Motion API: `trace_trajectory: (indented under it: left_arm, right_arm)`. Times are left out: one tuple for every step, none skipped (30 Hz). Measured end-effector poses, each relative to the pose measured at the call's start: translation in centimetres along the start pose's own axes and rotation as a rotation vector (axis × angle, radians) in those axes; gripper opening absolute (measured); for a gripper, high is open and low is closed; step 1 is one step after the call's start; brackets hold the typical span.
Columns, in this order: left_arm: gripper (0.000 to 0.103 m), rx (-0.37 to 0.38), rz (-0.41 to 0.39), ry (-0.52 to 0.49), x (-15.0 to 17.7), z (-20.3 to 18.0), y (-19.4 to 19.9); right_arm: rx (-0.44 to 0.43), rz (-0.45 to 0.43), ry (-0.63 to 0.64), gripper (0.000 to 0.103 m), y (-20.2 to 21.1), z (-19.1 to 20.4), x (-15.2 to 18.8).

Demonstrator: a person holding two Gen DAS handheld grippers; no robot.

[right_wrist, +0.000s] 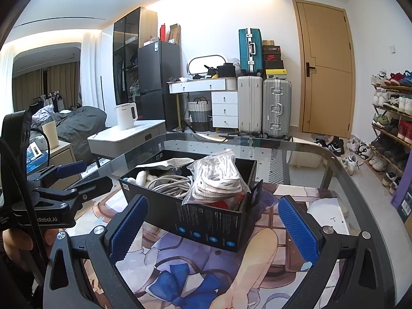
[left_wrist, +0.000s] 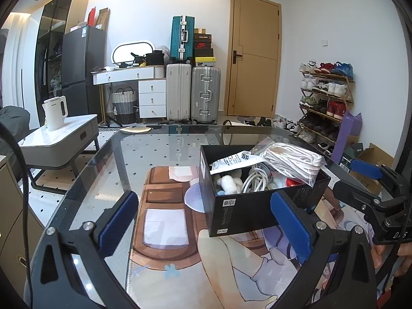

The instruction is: Organize soft objects

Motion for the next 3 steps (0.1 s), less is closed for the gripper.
trace_trajectory:
  left_arm:
    - [0.103,-0.003,-0.001,0.000,0.01,0.02,0.00]
    - [0.103,-0.003,-0.001,0.000,0.10,-0.01,0.00]
    - [0.103,-0.001,0.002,0.000,0.13,-0.02,-0.02]
  right_arm:
    - [-0.001,0.001,0.002,0.102,-0.03,0.04,0.02]
    - [-0.002,0.002,0.003,0.102,-0.07,0.08,0.05]
    - [-0.002,0.003,0.005,0.102,-0.07,0.10,0.07]
Point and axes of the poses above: each gripper's, at about its wrist camera, not at the fingertips, and y roughly against the way its jaws point, z to its left, x to its underside, the point moved 8 cm from there along -y, roughly the way its jaws point, and after that the axes turned 3 degrees about -y, right-handed, at the moved point
